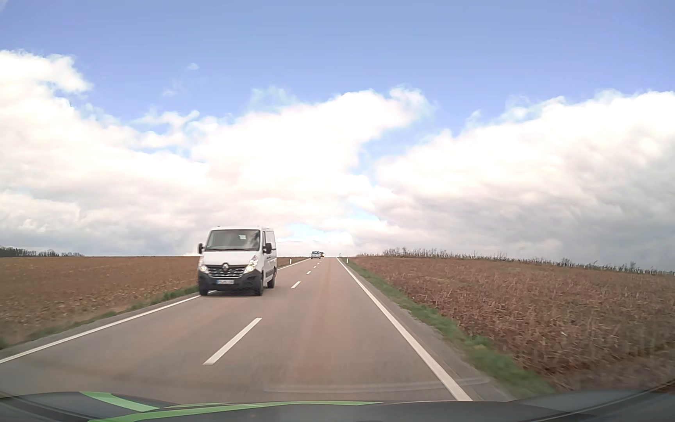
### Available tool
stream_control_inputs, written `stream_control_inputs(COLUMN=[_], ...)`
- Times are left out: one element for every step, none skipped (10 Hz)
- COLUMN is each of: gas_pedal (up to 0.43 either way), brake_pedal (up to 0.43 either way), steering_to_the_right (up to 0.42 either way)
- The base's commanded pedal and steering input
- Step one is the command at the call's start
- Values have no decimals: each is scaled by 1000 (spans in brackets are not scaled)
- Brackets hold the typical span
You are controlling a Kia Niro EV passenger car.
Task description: Follow the waypoints while adhering to traffic rules and regulations
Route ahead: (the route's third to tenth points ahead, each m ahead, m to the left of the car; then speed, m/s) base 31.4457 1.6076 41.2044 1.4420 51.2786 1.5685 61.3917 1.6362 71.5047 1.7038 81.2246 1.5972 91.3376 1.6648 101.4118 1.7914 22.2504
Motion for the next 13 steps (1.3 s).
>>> stream_control_inputs(gas_pedal=[358, 358, 358, 358, 358, 358, 358, 358, 358, 358, 358, 358, 358], brake_pedal=[0, 0, 0, 0, 0, 0, 0, 0, 0, 0, 0, 0, 0], steering_to_the_right=[0, -1, -1, -1, -2, -2, -2, -2, -2, -2, -2, -2, -2])
